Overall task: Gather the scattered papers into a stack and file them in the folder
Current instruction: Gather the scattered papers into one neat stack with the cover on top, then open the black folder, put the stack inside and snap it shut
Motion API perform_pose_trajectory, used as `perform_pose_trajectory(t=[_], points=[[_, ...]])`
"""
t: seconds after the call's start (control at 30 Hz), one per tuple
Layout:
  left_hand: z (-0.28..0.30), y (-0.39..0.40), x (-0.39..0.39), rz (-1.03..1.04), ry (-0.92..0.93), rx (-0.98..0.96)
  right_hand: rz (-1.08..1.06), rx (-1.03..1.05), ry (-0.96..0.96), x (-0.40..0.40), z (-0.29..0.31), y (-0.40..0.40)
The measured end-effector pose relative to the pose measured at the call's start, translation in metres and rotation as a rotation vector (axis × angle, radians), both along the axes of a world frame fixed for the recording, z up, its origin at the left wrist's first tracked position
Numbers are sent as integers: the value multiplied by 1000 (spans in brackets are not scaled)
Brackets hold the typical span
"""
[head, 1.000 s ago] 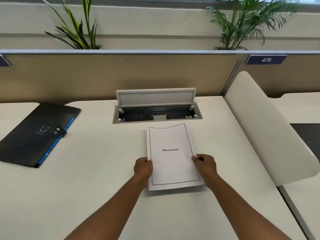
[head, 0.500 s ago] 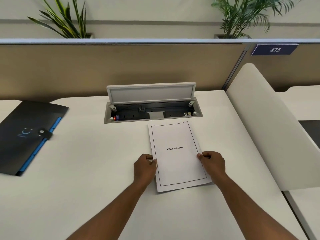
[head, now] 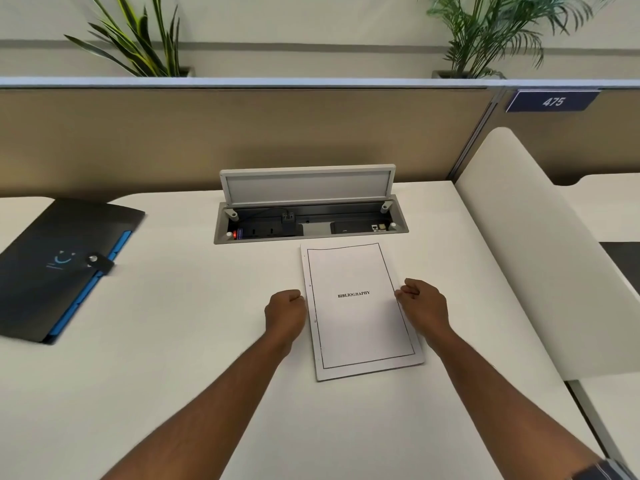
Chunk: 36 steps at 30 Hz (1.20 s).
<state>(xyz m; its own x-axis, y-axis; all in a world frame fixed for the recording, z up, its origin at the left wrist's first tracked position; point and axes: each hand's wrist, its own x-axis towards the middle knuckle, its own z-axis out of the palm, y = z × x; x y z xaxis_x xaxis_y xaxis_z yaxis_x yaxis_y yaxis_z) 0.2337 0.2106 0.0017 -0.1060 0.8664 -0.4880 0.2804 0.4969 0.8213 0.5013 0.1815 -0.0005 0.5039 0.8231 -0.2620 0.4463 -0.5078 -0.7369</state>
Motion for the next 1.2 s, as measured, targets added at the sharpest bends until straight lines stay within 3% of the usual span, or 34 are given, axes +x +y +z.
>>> perform_pose_trajectory(t=[0.8, 0.93, 1.2], points=[[1, -14, -13, -170, -157, -66, 65, -60, -30, -7, 0, -5], [12, -29, -28, -178, -84, -41, 83, -25, -128, -18, 6, -16], [25, -65, -82, -140, 48, 62, 131, 21, -133, -60, 17, -51]])
